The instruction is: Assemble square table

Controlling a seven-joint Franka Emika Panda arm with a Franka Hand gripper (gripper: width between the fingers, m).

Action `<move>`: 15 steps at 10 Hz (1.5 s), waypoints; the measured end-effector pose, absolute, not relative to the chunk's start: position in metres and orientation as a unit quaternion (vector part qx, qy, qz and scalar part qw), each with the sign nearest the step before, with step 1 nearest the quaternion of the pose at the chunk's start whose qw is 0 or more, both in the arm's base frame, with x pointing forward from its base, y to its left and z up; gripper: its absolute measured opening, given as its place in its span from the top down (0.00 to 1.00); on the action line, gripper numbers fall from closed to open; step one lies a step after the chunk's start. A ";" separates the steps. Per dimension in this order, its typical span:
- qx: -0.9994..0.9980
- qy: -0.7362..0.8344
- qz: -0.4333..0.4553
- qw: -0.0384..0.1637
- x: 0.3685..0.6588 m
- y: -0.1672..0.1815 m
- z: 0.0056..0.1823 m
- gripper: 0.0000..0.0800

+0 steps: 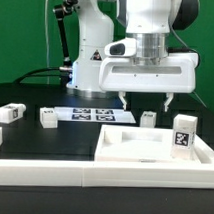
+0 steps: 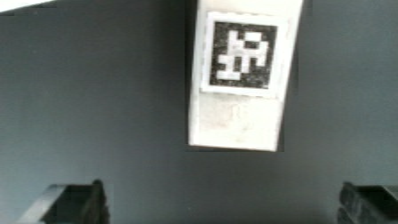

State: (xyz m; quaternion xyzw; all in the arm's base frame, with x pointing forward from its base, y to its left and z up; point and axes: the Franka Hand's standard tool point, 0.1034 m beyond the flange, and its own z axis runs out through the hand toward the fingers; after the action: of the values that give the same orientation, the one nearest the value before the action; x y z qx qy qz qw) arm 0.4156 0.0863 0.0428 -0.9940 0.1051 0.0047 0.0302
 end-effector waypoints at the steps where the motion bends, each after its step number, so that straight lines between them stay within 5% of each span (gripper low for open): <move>1: -0.994 0.105 0.018 0.030 0.414 0.086 0.042 0.19; 8: -0.974 0.092 0.205 0.032 0.407 0.093 0.041 0.19; 15: -0.908 0.055 0.410 0.062 0.411 0.093 0.035 0.19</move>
Offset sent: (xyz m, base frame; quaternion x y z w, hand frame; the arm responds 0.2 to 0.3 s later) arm 0.0010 0.0092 -0.0082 0.0055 -0.1847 -0.0025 0.9828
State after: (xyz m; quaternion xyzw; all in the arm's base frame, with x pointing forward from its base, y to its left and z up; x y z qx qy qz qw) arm 0.4108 0.0932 0.0349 -0.9085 0.0553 0.4096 0.0624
